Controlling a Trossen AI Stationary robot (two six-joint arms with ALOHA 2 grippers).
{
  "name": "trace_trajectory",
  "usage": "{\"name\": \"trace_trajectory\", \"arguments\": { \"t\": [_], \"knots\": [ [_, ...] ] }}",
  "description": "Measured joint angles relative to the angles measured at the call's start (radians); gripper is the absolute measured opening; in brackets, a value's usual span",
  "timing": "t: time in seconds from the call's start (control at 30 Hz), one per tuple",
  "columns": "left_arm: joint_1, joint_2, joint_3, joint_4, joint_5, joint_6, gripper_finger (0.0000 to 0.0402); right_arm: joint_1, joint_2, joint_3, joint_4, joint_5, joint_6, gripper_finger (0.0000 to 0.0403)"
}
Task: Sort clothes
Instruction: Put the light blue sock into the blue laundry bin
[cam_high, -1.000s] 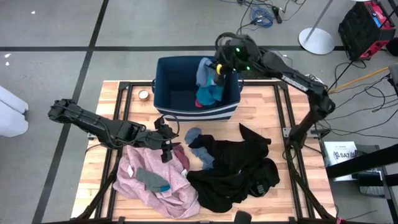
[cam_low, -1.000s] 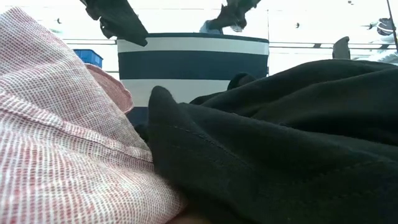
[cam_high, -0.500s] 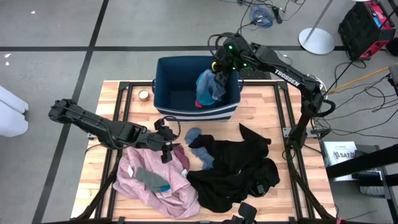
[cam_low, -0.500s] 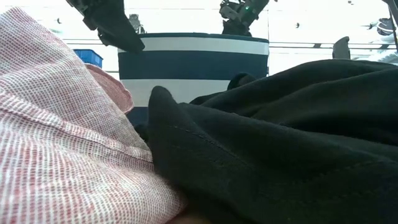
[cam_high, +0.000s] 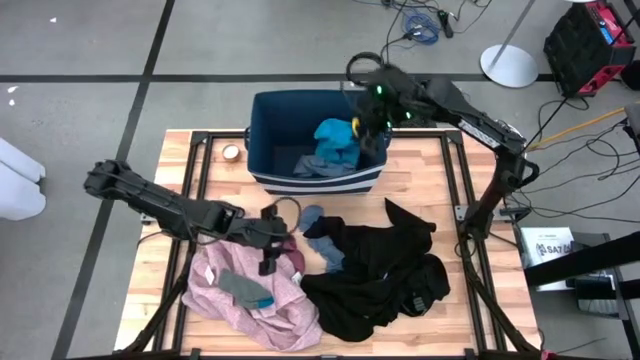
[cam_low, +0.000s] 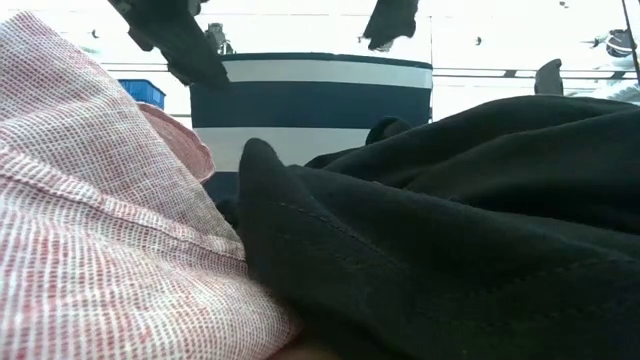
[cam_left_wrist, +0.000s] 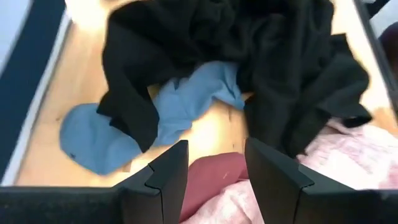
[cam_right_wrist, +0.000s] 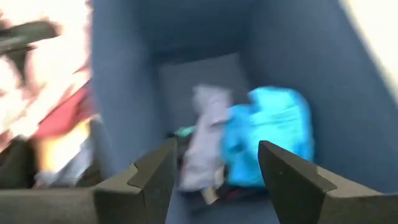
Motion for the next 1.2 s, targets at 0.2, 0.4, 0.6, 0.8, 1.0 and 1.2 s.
{"name": "trace_trajectory", "arguments": {
  "t": [0.2,0.4,0.6,0.8,1.0,1.2],
  "knots": [
    [0.023,0.147,0.0,0.095,0.008,-0.006,0.0168,0.192,-0.147,-0.206,0.083,0.001,0.073,0.0215],
    [0.042,0.298,0.0,0.242,0.043,0.097,0.0168,0.358,-0.413,-0.641,0.449,0.01,0.223,0.0215],
    [0.074,0.418,0.037,0.288,0.022,0.267,0.0168,0.485,-0.602,-1.047,0.87,0.012,0.375,0.0215],
    [0.098,0.493,0.065,0.284,-0.083,0.415,0.0168,0.552,-0.653,-1.252,1.101,0.08,0.452,0.0215],
    [0.131,0.525,0.091,0.267,-0.022,0.442,0.0168,0.588,-0.644,-1.275,1.115,0.091,0.467,0.0215],
    [0.173,0.589,0.137,0.217,0.101,0.415,0.0168,0.621,-0.641,-1.275,1.161,0.092,0.447,0.0215]
  ]
}}
